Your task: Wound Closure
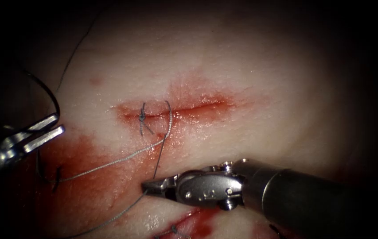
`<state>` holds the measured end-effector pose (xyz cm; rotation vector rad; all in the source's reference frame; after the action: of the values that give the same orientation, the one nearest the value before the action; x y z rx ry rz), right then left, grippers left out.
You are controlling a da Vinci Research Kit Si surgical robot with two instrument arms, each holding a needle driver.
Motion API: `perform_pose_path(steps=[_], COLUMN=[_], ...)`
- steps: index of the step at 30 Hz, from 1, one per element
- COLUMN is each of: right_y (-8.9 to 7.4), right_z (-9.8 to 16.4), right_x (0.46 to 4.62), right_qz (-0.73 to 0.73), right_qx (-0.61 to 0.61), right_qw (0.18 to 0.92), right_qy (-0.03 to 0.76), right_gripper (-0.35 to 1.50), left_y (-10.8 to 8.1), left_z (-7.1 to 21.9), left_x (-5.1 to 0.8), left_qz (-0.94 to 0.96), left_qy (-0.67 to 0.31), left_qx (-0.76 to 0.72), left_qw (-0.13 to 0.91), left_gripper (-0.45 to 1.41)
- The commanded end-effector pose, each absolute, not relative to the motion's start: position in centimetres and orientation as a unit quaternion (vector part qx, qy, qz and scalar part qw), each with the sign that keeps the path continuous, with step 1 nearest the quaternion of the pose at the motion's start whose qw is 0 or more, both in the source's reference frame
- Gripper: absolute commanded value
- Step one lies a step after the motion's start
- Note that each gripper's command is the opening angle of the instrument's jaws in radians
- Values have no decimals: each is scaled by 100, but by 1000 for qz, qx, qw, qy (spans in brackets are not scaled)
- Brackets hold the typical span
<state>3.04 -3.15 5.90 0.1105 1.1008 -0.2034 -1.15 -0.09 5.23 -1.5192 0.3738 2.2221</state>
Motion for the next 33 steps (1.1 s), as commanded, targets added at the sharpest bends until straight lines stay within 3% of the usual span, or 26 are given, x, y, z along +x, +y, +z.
perform_pose_path(steps=[1,14,15,16,17,18,19,26,33], right_y=[-348,-382,-376,-357,-348,-348,-315,-225,-206], right_z=[552,446,445,443,442,442,440,461,560], right_x=[331,377,375,367,362,362,335,246,227], right_qz=[-110,-135,-129,-98,-83,-83,-39,-11,-19], right_qx=[73,123,117,89,79,79,48,-13,-52], right_qw=[837,793,794,800,800,800,800,799,813], right_qy=[530,581,583,586,589,589,597,601,579], right_gripper=[-35,-35,-10,98,116,116,136,140,141], left_y=[-3,-3,-3,-3,-3,-3,-3,-2,-2], left_z=[528,527,527,527,527,527,527,529,530], left_x=[-121,-120,-120,-120,-120,-120,-120,-120,-120], left_qz=[799,799,799,799,799,799,799,799,799], left_qy=[136,136,136,136,136,136,136,136,136], left_qx=[-548,-547,-547,-547,-547,-547,-547,-547,-547], left_qw=[210,209,209,209,209,209,209,209,209], left_gripper=[-45,-45,-45,-45,-45,-45,-45,-45,-45])
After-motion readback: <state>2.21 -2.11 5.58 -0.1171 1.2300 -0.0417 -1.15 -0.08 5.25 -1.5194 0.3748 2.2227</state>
